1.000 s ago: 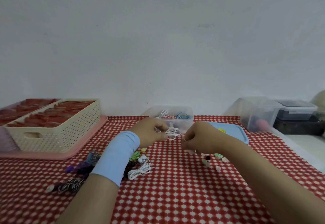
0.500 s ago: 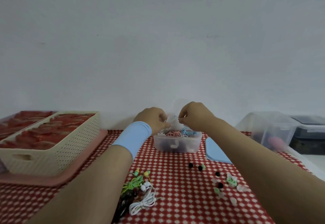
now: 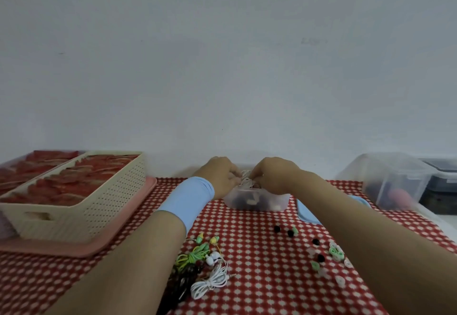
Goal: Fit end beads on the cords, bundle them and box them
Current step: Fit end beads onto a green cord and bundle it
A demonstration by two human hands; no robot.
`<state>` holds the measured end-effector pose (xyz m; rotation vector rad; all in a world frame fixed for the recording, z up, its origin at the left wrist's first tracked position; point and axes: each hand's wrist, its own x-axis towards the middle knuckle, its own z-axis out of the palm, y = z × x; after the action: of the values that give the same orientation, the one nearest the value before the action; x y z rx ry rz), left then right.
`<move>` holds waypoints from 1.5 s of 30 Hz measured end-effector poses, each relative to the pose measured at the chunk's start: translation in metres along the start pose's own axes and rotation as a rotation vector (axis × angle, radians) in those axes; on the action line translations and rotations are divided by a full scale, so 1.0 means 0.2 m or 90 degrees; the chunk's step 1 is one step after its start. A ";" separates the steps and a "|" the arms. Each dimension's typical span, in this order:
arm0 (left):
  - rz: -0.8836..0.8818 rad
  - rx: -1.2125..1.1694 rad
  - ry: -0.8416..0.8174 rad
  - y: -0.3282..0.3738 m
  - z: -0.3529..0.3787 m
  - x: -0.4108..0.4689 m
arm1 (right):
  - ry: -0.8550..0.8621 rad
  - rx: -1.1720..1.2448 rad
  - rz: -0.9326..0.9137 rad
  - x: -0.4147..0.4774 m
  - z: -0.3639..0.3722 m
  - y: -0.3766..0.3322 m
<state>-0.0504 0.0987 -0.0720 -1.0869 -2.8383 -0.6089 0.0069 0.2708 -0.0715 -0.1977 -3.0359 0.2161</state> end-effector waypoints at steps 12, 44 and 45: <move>-0.060 0.049 -0.102 -0.07 -0.25 -0.49 | -0.092 0.133 -0.198 -0.31 -0.05 -0.48; -0.052 -0.707 0.114 0.25 -0.09 -0.48 | -0.126 0.686 -0.113 -0.58 -0.03 -0.07; -0.053 -0.725 0.115 0.27 -0.09 -0.47 | -0.128 0.670 -0.126 -0.59 -0.04 -0.06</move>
<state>0.0534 0.0684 -0.0529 -0.8469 -2.2623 -2.3115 0.1229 0.2441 -0.0719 0.2154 -2.6212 1.7788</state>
